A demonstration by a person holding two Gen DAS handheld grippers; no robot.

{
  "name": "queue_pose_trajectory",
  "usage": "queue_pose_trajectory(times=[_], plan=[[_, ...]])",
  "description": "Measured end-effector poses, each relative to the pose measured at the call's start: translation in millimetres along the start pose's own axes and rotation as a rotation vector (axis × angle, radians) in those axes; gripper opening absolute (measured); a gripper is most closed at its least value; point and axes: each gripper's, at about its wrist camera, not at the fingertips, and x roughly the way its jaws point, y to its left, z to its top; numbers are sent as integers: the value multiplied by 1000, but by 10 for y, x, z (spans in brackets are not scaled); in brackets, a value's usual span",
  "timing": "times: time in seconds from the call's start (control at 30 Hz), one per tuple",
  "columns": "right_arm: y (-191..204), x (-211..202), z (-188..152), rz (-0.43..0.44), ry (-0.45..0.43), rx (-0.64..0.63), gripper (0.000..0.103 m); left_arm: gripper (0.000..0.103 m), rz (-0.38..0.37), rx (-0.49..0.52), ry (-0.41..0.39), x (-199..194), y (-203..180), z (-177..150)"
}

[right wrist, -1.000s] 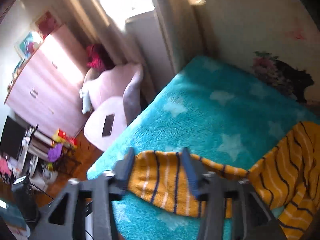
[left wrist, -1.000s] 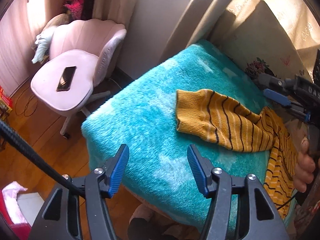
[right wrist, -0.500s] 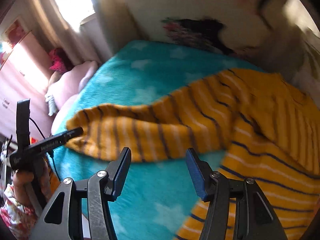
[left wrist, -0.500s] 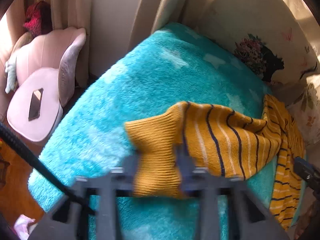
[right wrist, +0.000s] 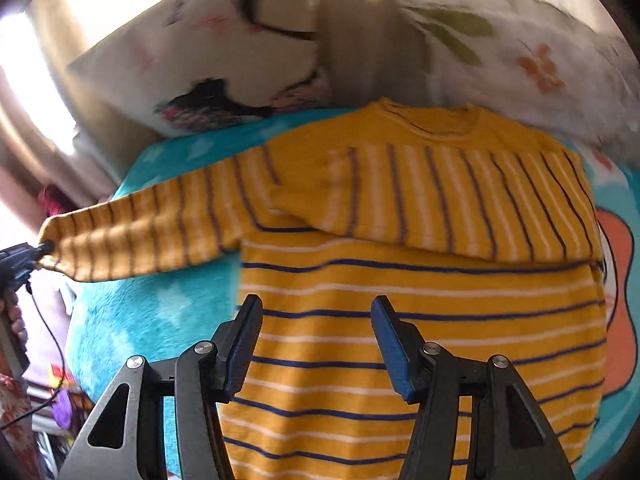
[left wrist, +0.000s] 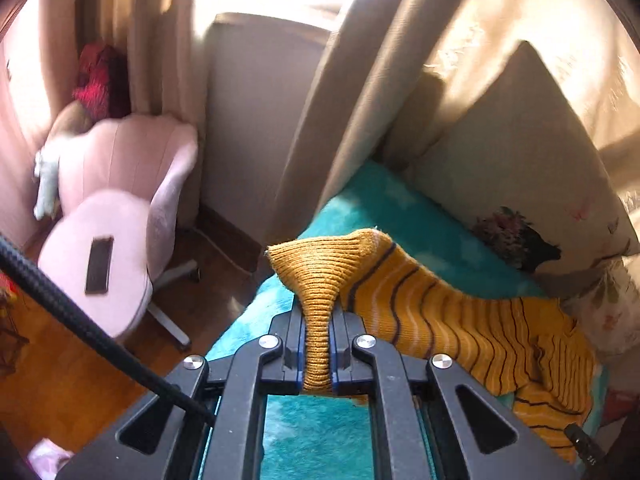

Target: Fold small clothes

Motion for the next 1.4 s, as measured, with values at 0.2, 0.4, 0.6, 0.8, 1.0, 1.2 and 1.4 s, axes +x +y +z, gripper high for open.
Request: queue_pose_trajectory(times=[0.2,0.4,0.6,0.8,1.0,1.2,1.4], plan=[[-375,-138,-57,6,-33,33,61,8,-95,114,-5,-272,-860,-217],[-1102,-409,-201,4,-64,126,61,8,-269,233,25,-406,-2184,-597],[-2014,-747,-481,-46,-77,235,61,8,-467,359,93,-305,-3853,-1172],[-2929,-1036,-728,-123,-67,343,61,12,-555,497,195,94,-5333,-1989],[-3273,-1149,-697,-122,-75,331,61,30,-506,426,329,314,-5146,-2384],[-2984,-871,-256,0,-84,210,61,46,-342,284,263,45,-4172,-2299],[-2372,-333,234,23,-87,-13,67,54,-147,140,174,-269,-3122,-2325]])
